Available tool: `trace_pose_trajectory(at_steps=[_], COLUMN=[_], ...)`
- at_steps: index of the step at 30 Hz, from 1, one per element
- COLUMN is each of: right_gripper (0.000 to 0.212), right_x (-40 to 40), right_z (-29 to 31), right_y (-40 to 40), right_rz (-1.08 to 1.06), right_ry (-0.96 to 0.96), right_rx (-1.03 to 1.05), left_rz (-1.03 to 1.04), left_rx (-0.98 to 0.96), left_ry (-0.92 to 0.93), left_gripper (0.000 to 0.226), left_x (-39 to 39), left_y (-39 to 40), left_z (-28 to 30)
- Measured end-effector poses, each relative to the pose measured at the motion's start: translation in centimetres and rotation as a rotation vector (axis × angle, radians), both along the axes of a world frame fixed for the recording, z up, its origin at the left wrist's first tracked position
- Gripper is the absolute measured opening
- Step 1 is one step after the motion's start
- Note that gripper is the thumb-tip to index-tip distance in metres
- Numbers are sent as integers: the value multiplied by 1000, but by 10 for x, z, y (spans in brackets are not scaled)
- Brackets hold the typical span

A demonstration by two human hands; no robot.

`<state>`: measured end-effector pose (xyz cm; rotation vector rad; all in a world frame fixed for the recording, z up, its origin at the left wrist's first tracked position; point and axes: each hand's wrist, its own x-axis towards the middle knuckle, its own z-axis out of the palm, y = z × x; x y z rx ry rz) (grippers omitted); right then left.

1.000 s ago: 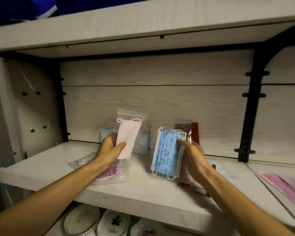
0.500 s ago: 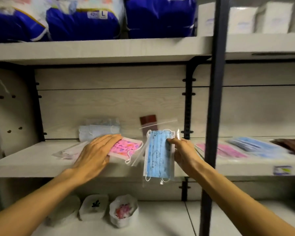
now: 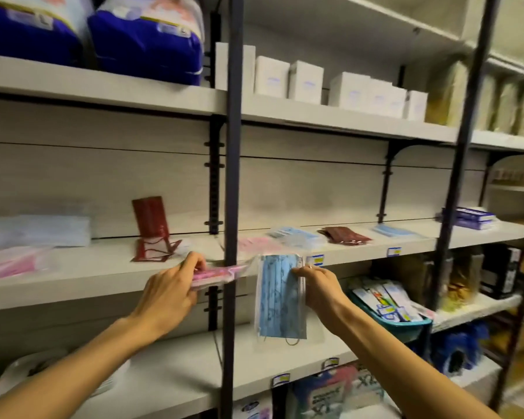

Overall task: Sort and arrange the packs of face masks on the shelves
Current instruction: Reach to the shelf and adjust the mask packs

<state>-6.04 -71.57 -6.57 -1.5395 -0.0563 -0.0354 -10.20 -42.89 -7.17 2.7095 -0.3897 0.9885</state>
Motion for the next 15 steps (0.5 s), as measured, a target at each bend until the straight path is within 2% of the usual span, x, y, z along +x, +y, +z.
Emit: trace_pose_trajectory(at_steps=[3, 11, 12, 15], right_gripper=[14, 18, 17, 17], right_x=[6, 56, 64, 93], right_z=[-3, -19, -19, -18], right_y=[-56, -172, -184, -224], right_rz=[-84, -170, -167, -142], right_ry=[-1, 44, 44, 47], right_rx=[16, -21, -27, -36], left_rz=[-81, -75, -79, -35], left_rx=[-189, -539, -573, -650], left_ry=[99, 233, 235, 231], left_gripper=[31, 15, 14, 33], left_x=[20, 103, 115, 153], left_y=[-56, -178, -190, -222], left_z=[4, 9, 11, 21])
